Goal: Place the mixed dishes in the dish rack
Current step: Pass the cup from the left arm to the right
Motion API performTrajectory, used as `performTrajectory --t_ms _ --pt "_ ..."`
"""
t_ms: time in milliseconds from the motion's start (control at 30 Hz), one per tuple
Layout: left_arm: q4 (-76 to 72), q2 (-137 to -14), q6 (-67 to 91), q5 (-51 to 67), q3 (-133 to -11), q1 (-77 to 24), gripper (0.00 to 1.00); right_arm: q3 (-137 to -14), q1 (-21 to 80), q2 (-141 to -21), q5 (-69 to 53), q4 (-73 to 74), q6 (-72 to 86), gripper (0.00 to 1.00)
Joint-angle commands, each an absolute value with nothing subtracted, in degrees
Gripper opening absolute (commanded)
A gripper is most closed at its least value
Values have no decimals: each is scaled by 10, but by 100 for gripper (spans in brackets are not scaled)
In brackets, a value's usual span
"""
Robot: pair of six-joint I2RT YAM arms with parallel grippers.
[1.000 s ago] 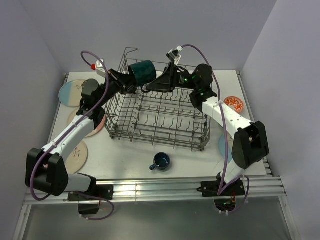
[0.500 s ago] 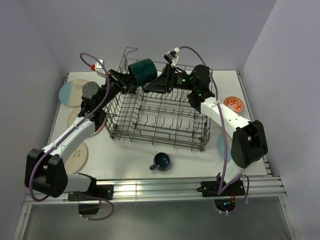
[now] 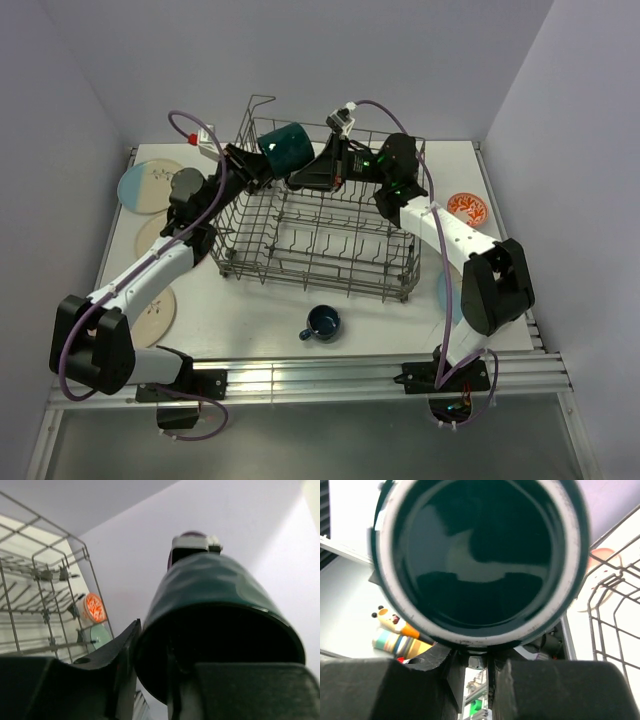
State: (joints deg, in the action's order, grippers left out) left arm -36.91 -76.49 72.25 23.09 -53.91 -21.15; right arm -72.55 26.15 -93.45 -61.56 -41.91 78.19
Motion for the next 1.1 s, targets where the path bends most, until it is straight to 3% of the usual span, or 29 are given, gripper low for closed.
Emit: performTrajectory --t_ms 0,33,167,733,867,1067 --pt "-384 -752 694 268 -534 -236 32 -733 258 -933 -596 -461 746 0" --pt "-380 -748 692 266 -534 -236 41 -734 255 -933 -599 -461 744 0" --pt "-346 -736 672 251 -540 -235 54 -742 249 -937 -606 -460 729 0" --pt "-159 -631 547 202 -557 -169 69 -778 222 -951 -617 -435 675 0" --pt "-46 -593 470 151 -577 -157 70 -814 224 -955 -613 -307 555 0" --pt "69 -513 354 41 -617 -154 81 -892 245 -990 -555 -104 369 0"
